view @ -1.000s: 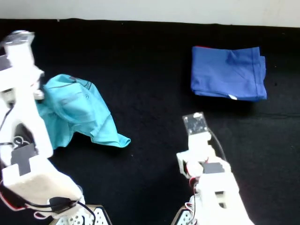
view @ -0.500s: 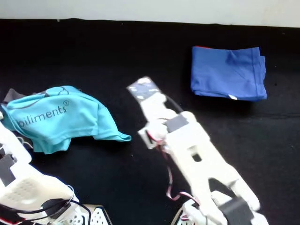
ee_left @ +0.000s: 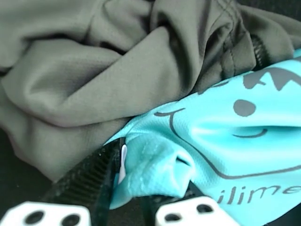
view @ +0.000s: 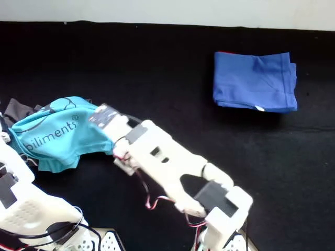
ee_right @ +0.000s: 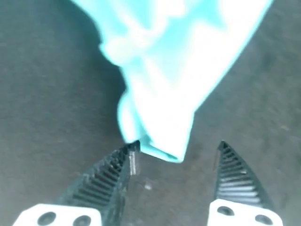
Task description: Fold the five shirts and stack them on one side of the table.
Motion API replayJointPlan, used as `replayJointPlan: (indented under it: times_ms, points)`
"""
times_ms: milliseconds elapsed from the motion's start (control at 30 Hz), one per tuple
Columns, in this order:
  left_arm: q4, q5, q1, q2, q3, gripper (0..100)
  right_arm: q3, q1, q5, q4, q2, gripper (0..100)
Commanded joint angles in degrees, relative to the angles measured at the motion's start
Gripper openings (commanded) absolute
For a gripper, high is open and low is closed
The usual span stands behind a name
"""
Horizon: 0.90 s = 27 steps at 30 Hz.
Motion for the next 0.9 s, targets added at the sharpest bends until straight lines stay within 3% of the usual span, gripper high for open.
replayJointPlan:
  times_ms: [0, 167, 333, 567, 767, 867]
  points:
    - [-0.3, -0.6, 0.0, -0.2, -0.3, 1, -4.6, -0.4, 0.0, -1.3, 3.4, 25.5]
    - [-0.3, -0.6, 0.0, -0.2, -0.3, 1, -7.7, 1.7, 0.0, -1.2, 8.2, 24.1]
    - [-0.1, -0.6, 1.4, -0.2, -0.1, 1, -8.1, 3.1, 0.0, -1.5, 8.1, 0.0]
    - [4.7, -0.7, 7.9, -0.2, 1.6, 1, -7.8, 10.5, 0.0, -1.2, 5.5, 0.6]
    - [9.8, -0.4, 16.7, -0.7, 1.9, 1, -8.0, 21.8, 0.6, 2.1, -5.6, 0.6]
    - [12.5, -0.4, 21.6, -1.3, -0.5, 1, -8.0, 28.3, 4.4, 4.5, -10.8, 0.6]
